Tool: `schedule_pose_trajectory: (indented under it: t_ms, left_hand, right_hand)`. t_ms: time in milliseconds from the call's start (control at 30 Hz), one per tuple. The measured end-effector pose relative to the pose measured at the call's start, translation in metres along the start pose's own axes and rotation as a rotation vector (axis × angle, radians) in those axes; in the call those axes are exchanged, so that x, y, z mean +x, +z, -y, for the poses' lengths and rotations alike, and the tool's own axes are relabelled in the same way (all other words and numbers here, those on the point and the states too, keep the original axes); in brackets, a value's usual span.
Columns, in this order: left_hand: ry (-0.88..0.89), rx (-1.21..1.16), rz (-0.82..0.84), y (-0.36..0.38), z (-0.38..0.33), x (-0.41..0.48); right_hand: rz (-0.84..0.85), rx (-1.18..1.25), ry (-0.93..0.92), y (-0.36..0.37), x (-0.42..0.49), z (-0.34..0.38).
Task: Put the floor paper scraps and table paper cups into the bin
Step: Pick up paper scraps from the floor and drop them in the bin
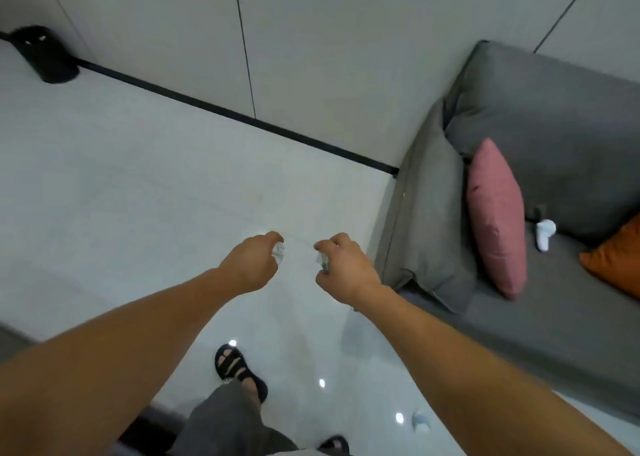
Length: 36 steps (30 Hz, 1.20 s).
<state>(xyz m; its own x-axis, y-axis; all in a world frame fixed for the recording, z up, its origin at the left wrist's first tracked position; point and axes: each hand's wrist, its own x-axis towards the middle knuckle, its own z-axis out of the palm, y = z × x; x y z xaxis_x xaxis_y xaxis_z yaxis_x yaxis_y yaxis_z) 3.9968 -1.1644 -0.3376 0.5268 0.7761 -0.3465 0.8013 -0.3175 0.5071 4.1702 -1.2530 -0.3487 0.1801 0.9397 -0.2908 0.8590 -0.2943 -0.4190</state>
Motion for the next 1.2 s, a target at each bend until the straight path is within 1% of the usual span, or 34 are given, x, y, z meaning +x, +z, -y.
schedule_pose_trajectory:
  t_ms: [233,400,500,633,767,833,900,967,1067,1200]
  left_hand:
    - [-0.156,-0.099,-0.119,-0.102,0.123,0.044]
    - [-0.238,-0.086,-0.217,-0.185,0.194,0.087]
    - [-0.279,-0.107,-0.257,-0.217,0.218,0.124]
    - [-0.314,-0.135,-0.299,-0.251,0.236,0.181]
    - [-0.411,-0.167,-0.368,-0.294,0.255,0.223]
    - [-0.463,-0.176,-0.384,-0.315,0.267,0.237]
    - [-0.500,-0.196,-0.436,-0.336,0.283,0.252]
    - [-0.534,-0.234,-0.465,-0.351,0.300,0.264]
    - [-0.576,-0.254,-0.436,-0.369,0.329,0.281]
    - [-0.574,-0.300,-0.481,-0.410,0.389,0.315]
  right_hand:
    - [0.079,-0.069,-0.150,0.000,0.146,0.125]
    - [0.102,-0.062,-0.236,-0.001,0.235,0.206]
    - [0.111,-0.085,-0.300,-0.006,0.288,0.237]
    - [0.130,-0.117,-0.358,-0.020,0.373,0.261]
    - [0.130,-0.106,-0.459,-0.042,0.452,0.294]
    - [0.150,-0.107,-0.516,-0.050,0.483,0.314]
    - [0.176,-0.125,-0.575,-0.056,0.517,0.336]
    - [0.194,-0.148,-0.604,-0.058,0.548,0.356]
    - [0.245,-0.188,-0.626,-0.051,0.584,0.387]
    - [0.257,-0.227,-0.660,-0.037,0.647,0.449]
